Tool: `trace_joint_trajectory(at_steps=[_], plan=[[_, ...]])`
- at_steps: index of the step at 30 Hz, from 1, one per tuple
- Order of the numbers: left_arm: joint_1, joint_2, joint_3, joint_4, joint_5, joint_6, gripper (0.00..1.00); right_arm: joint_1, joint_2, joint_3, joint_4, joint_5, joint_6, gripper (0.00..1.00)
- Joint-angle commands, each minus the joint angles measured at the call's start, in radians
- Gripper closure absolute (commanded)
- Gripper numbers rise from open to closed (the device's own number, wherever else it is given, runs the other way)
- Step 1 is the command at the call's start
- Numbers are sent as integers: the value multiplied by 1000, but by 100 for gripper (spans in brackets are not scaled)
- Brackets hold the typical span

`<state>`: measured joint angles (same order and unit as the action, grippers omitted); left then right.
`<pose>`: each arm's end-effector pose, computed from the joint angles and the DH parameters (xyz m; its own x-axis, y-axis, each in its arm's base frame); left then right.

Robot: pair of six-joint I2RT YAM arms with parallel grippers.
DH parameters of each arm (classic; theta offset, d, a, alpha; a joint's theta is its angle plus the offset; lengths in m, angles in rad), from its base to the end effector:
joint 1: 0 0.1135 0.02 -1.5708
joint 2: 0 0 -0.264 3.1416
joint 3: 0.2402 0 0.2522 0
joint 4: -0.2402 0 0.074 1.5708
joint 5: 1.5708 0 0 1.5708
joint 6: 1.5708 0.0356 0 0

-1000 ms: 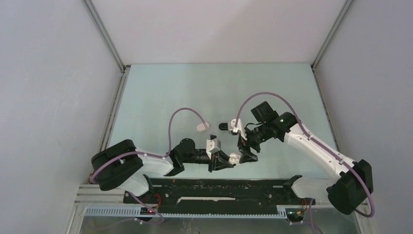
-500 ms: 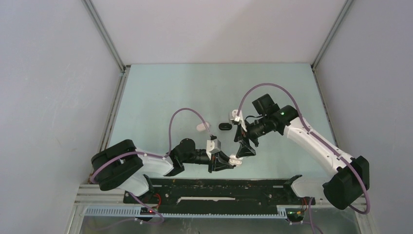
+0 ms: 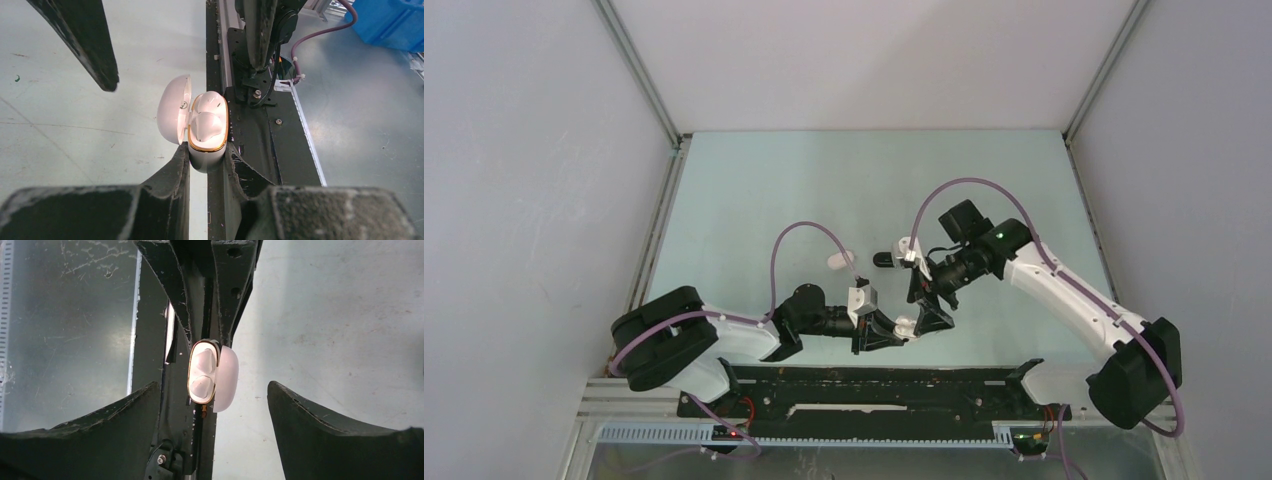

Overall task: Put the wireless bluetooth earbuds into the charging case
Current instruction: Close the charging case.

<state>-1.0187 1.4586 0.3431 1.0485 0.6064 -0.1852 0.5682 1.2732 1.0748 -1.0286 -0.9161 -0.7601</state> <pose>0.1165 -0.2278 0.1753 -0.2183 0.0658 -0.9737 0.9743 -0.0418 -0.2212 0.1760 0.1459 0.2864 -0.1941 -0.6217 -0.7588 -0.9476 -0.0813 0.3090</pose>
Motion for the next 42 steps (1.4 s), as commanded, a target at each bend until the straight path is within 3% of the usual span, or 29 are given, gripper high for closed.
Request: trace_joint_trajectory(at_steps=[1,11,21,42], plan=[[-3,-18,42,36,6,-8,100,24,18,-10,17,25,2,19],[-2,-32,33,32,-17,-3,100,59,68,-10,1,31,-11,19],[0,-48,42,-42,-125,10,100,86,77,-12,-8,41,-21,19],[8,-28,78,-142,-193,19,100,41,16,-36,60,117,29,19]])
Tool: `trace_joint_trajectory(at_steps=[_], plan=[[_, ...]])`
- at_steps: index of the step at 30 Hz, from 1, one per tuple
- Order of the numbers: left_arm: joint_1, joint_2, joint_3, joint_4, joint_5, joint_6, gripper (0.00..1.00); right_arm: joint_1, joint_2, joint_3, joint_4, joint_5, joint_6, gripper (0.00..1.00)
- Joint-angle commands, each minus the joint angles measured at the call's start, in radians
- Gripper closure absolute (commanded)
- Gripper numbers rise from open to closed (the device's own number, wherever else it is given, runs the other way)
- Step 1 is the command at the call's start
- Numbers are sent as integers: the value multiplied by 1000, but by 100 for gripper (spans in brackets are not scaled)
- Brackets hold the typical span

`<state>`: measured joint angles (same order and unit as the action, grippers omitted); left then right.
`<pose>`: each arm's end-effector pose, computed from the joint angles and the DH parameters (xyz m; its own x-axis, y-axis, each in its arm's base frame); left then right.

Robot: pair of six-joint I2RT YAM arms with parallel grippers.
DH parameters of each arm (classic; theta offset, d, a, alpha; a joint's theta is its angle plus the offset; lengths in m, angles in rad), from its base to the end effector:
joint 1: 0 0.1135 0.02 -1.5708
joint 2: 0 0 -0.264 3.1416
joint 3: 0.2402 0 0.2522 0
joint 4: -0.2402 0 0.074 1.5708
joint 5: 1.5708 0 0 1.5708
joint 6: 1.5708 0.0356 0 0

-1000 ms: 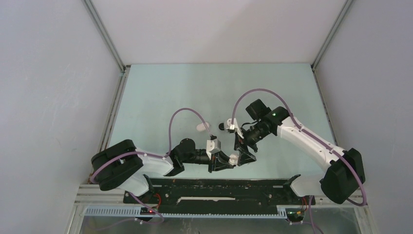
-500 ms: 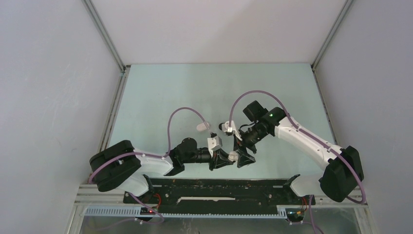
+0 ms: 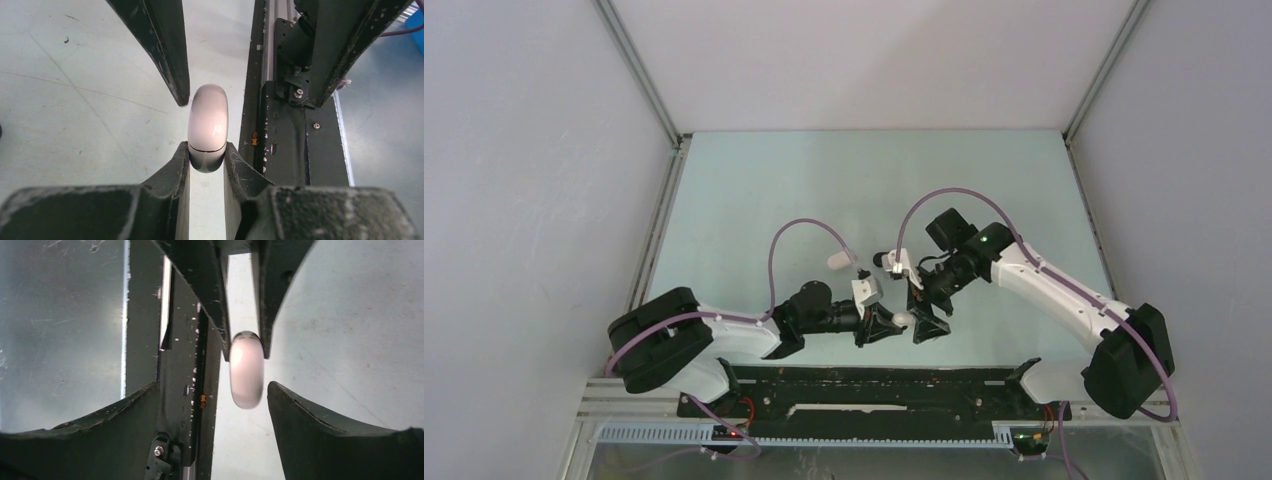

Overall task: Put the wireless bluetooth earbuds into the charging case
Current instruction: Close the charging case, then place the charging case at the center of the board.

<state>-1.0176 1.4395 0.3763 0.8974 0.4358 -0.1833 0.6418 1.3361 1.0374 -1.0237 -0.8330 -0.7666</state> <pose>0.1247 -0.2306 0.1728 -0.2657 0.1158 -0.9571 0.9577 0.1456 -0.2483 0.1720 0.1615 0.2606 -0.1788 -0.7162 -0.6746 -0.9336 -0.0929 0.3461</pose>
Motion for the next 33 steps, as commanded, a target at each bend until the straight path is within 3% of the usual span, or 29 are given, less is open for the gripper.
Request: trace_joint_trajectory(at_steps=[1,5,8,14,18,23,27,33], plan=[[7,-4,47,3,-30,16,100,-50,-58,1,83,65,57,20],[25,20,54,-2,-79,-16,99,-145,-111,1,213,275,185,18],[60,49,68,-7,-110,-84,97,-255,-160,-16,355,440,298,1],[102,79,203,-234,-207,-258,85,-523,-216,-88,507,385,503,0],[117,111,319,-380,-279,-344,79,-541,-176,-91,470,522,478,0],[154,245,501,-572,-212,-469,76,-554,-175,-96,457,483,458,0],[167,352,561,-583,-125,-562,76,-553,-205,-120,477,473,444,0],[173,416,578,-627,-108,-597,76,-552,-207,-128,475,448,431,0]])
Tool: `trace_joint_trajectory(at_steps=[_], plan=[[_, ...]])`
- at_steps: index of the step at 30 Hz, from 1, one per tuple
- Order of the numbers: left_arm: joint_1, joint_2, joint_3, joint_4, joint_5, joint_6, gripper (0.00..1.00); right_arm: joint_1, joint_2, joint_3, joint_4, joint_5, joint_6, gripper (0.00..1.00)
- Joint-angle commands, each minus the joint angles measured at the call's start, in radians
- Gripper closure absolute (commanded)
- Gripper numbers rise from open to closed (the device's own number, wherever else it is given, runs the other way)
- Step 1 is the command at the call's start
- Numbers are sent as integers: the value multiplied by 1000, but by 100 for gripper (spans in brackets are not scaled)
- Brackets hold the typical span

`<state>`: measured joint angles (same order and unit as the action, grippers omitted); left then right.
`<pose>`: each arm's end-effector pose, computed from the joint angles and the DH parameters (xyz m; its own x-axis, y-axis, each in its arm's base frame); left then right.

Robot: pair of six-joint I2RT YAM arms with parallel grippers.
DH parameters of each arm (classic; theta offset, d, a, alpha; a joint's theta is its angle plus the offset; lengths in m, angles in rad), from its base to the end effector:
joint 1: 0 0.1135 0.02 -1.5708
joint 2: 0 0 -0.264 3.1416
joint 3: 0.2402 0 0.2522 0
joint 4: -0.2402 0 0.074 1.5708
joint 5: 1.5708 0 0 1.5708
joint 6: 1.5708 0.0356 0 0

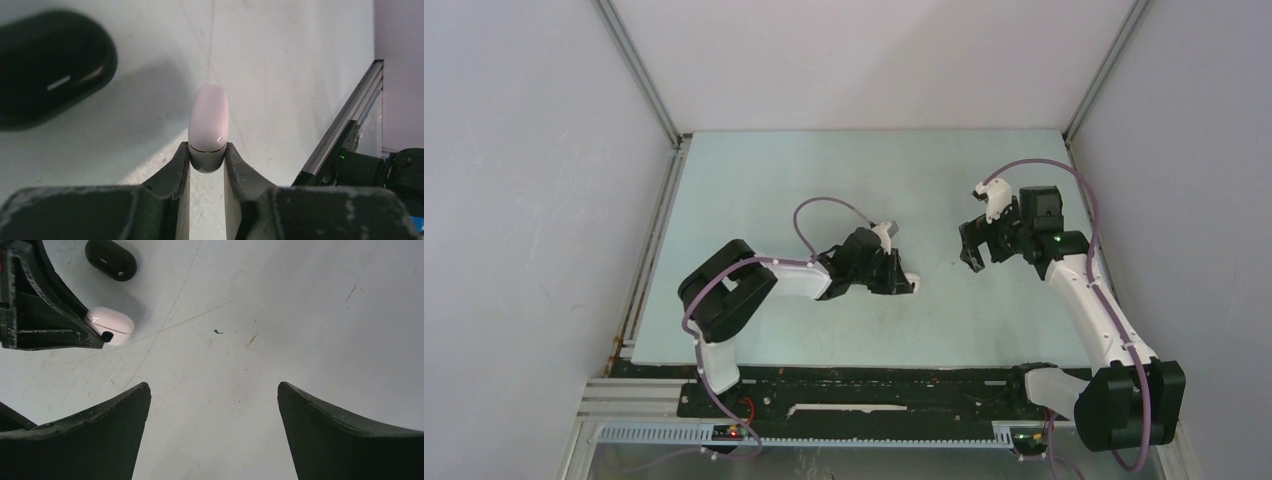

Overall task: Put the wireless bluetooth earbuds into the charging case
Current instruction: Place the charging case at the center of the board, then reset both arms

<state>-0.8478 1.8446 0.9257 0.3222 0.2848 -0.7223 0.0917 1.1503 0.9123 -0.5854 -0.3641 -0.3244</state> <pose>0.2420 -0.2894 0.1486 -0.8564 0.0116 -0.5163 0.4095 0.6242 -0.6653 0.2352 0.0344 0.2764 -0.5882 -0.3532 -0.7275 -0.5424 0.8396 0.0309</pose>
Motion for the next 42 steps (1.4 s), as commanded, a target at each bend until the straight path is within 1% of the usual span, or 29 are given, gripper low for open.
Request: trace_joint_trajectory(at_steps=[1,5,9,12,14,15,22,27,32,35,38,39,40,42], plan=[[5,15,30,-72,39,-55,76,-2,-20,-2,37,-21,-13,0],[16,21,30,-141,30,-43,75,8,-15,-3,32,-21,-23,0],[27,17,29,-209,11,-17,71,12,-10,-3,27,-33,-31,0],[40,0,30,-281,-35,15,65,13,0,-3,18,-40,-39,0],[44,-13,33,-339,-67,39,54,13,2,-3,17,-41,-40,0],[44,-16,38,-364,-79,54,52,13,2,-3,18,-42,-41,0],[46,-44,74,-512,-201,154,50,10,-7,-2,12,-42,-46,0],[46,-98,53,-573,-271,199,50,5,-7,-3,12,-44,-47,0],[46,-219,19,-633,-348,221,48,6,-6,-3,15,-47,-40,0],[46,-327,28,-722,-402,233,45,2,-11,-3,13,-71,-38,0],[53,-460,69,-833,-483,266,34,-1,-21,-5,26,-78,-29,0],[57,-498,90,-873,-510,285,6,-1,-25,-7,32,-79,-24,0],[63,-530,117,-908,-531,316,1,0,-31,-7,36,-83,-21,0],[85,-589,164,-967,-580,359,0,3,-42,-10,47,-91,-5,0]])
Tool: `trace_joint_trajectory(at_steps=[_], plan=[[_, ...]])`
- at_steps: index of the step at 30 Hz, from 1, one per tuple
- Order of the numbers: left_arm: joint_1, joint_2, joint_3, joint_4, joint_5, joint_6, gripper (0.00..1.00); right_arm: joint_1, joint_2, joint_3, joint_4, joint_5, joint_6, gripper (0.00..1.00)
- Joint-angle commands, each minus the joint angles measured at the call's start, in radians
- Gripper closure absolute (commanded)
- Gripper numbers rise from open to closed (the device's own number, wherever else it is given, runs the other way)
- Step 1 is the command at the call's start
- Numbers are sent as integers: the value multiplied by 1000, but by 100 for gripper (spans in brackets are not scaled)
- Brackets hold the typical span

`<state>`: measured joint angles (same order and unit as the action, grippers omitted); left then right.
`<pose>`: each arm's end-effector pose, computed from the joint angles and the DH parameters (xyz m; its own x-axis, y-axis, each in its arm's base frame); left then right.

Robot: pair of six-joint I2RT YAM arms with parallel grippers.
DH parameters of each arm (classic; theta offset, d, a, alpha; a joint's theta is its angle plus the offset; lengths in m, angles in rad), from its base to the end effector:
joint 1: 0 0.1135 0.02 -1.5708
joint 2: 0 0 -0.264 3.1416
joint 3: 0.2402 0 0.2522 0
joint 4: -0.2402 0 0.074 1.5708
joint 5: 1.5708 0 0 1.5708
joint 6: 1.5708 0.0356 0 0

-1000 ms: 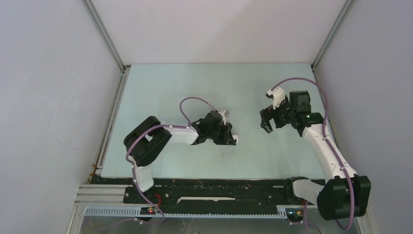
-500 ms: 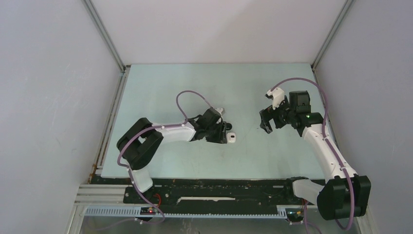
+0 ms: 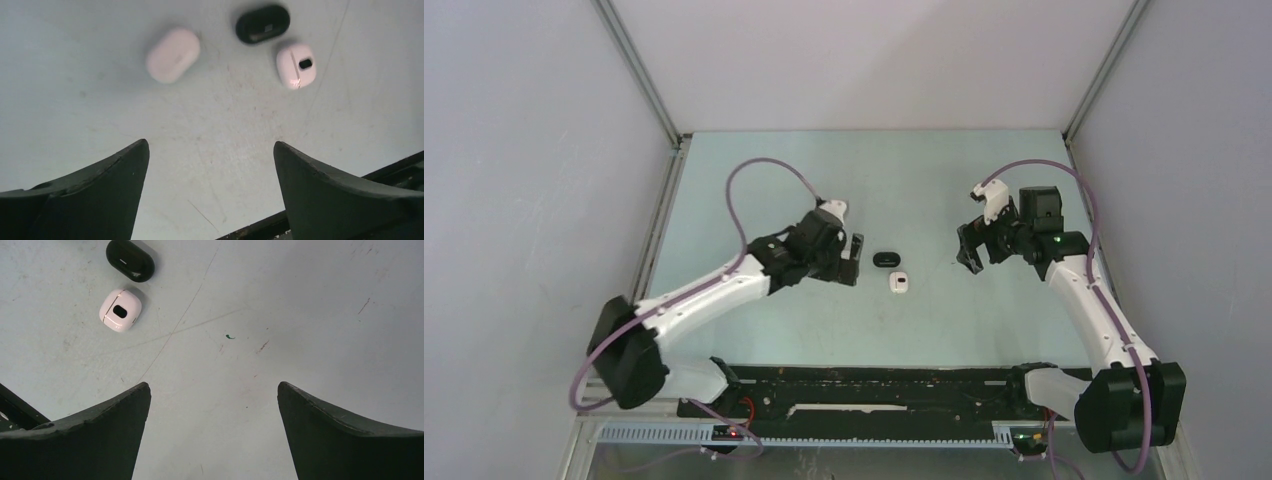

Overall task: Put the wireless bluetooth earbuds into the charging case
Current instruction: Reset both arms

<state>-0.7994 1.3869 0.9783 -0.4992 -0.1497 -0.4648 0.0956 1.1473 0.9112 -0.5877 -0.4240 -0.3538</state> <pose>0.2043 -0.2025 0.2447 -0.7802 0.1666 -0.6029 0.3302 0.9283 -0.1708 0.2336 0.0371 0.2771 -0.5586 -0.3708 -0.7419 -0.5957 0.8018 0.0478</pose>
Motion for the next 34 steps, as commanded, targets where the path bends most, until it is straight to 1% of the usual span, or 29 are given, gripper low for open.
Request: trace_joint_trajectory(at_steps=[1,3,5,8,10,15,16,19,24,29,34], plan=[[50,-162,130,-160,-159,124,0,2,-46,-12,57,-40,27,0],[82,-232,139,-149,-181,181,0,7,-62,-21,82,-42,47,0],[128,-304,113,-112,-210,225,0,19,-85,-34,118,-24,79,0],[211,-401,55,-55,-201,257,0,33,-115,-59,181,11,117,0],[239,-464,-5,-1,-226,269,0,47,-126,-71,202,22,122,0],[246,-609,-232,206,-311,313,0,67,-113,-77,230,83,147,0],[246,-612,-239,209,-318,318,0,67,-103,-77,238,108,153,0],[246,-584,-220,178,-265,332,0,67,-99,-77,263,179,175,0],[246,-466,-178,127,-212,331,0,65,-102,-77,282,254,196,0],[246,-410,-149,109,-192,342,0,65,-82,-77,279,262,184,0],[246,-415,-160,118,-184,353,0,67,-102,-77,275,226,191,0]])
